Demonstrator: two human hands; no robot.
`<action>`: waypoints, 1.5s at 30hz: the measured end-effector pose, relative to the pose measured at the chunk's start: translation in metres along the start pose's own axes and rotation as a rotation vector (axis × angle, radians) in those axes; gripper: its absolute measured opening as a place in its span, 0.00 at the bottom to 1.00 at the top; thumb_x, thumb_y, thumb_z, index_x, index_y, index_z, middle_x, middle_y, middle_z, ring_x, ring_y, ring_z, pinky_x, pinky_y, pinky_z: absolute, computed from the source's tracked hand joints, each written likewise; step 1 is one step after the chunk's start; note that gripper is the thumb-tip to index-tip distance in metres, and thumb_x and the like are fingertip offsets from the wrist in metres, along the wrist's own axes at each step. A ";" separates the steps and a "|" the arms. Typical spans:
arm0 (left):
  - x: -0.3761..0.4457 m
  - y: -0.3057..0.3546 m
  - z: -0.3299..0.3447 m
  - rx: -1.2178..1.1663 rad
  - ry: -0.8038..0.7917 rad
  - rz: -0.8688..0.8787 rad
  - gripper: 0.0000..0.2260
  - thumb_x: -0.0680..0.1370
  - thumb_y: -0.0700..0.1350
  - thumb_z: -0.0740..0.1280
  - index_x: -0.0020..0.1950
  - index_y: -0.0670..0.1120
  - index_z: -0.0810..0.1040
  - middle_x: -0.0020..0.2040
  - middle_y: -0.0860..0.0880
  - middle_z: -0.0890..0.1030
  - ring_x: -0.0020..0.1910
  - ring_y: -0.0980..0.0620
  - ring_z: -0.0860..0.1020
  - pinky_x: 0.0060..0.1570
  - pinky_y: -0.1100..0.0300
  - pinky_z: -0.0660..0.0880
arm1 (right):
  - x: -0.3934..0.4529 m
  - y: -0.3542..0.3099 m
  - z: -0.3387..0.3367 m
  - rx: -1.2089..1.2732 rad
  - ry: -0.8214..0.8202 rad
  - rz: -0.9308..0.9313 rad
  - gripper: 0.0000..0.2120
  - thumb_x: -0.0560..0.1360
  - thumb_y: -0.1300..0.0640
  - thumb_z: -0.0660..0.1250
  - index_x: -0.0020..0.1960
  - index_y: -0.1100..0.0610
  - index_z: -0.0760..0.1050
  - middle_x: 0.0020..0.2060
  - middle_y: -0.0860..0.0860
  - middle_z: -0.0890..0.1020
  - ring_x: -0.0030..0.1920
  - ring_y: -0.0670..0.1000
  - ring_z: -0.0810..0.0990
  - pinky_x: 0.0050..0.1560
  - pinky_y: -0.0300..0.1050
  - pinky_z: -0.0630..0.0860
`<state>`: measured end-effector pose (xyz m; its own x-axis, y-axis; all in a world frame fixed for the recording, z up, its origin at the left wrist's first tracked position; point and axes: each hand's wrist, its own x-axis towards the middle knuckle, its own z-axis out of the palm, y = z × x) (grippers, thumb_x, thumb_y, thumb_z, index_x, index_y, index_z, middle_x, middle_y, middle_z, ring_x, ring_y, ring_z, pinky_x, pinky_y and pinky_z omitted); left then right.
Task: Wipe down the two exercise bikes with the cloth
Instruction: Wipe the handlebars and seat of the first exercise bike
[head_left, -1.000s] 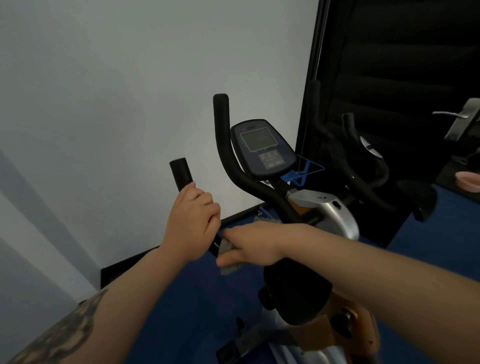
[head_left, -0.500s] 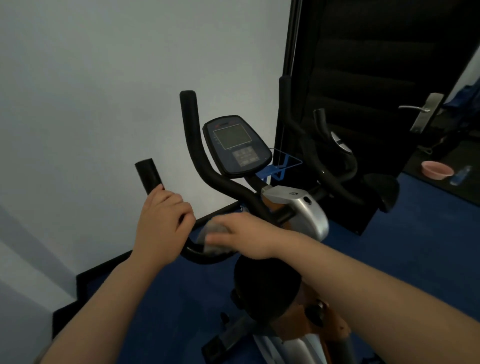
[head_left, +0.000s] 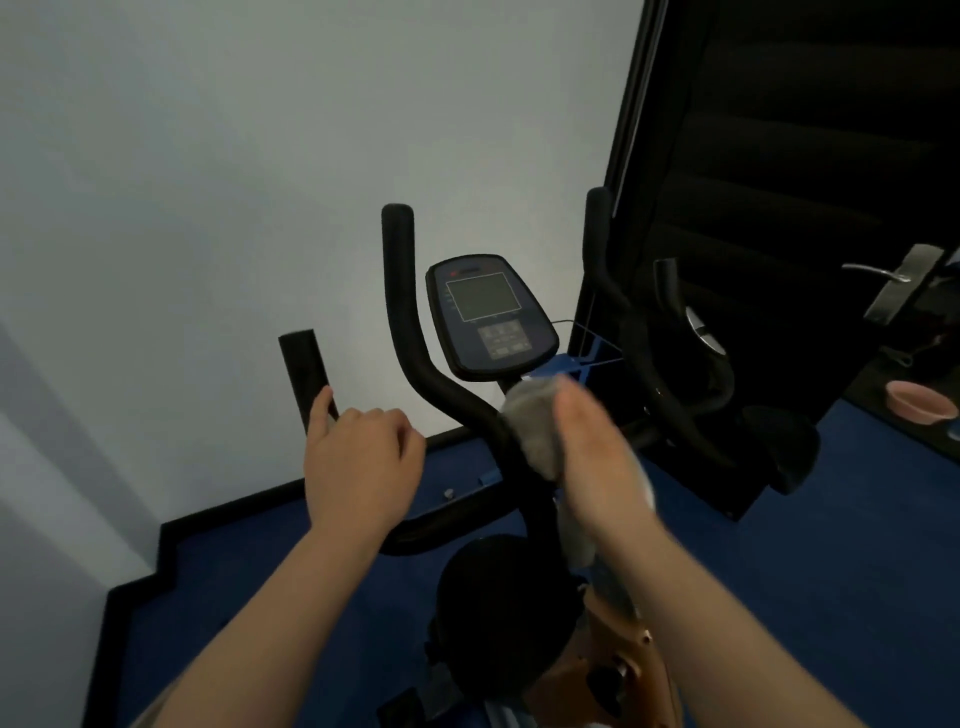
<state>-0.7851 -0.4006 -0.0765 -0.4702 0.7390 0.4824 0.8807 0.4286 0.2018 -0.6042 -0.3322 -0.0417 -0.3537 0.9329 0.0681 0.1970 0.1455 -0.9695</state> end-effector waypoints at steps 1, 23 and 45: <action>0.000 0.000 0.000 0.007 0.002 0.001 0.16 0.78 0.46 0.59 0.30 0.48 0.75 0.26 0.54 0.73 0.31 0.53 0.72 0.75 0.50 0.53 | -0.004 0.011 0.008 -0.110 -0.091 -0.041 0.19 0.83 0.45 0.53 0.71 0.47 0.69 0.64 0.45 0.77 0.64 0.45 0.74 0.67 0.48 0.68; 0.001 0.008 0.007 0.114 0.094 -0.074 0.14 0.75 0.43 0.65 0.29 0.45 0.74 0.25 0.53 0.68 0.28 0.53 0.66 0.73 0.49 0.60 | 0.075 0.020 0.036 -0.299 -0.362 -0.288 0.15 0.80 0.45 0.59 0.63 0.51 0.74 0.54 0.49 0.80 0.55 0.48 0.77 0.58 0.50 0.74; 0.004 0.005 0.008 0.020 0.148 -0.091 0.14 0.76 0.44 0.62 0.29 0.48 0.70 0.23 0.55 0.67 0.25 0.54 0.66 0.72 0.52 0.60 | 0.081 0.021 0.033 -0.537 -0.446 -0.315 0.22 0.77 0.39 0.63 0.66 0.48 0.71 0.54 0.48 0.80 0.53 0.48 0.78 0.53 0.48 0.74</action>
<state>-0.7830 -0.3920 -0.0803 -0.5332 0.6124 0.5837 0.8328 0.5016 0.2344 -0.6588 -0.2645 -0.0641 -0.7802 0.6156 0.1106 0.4025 0.6295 -0.6646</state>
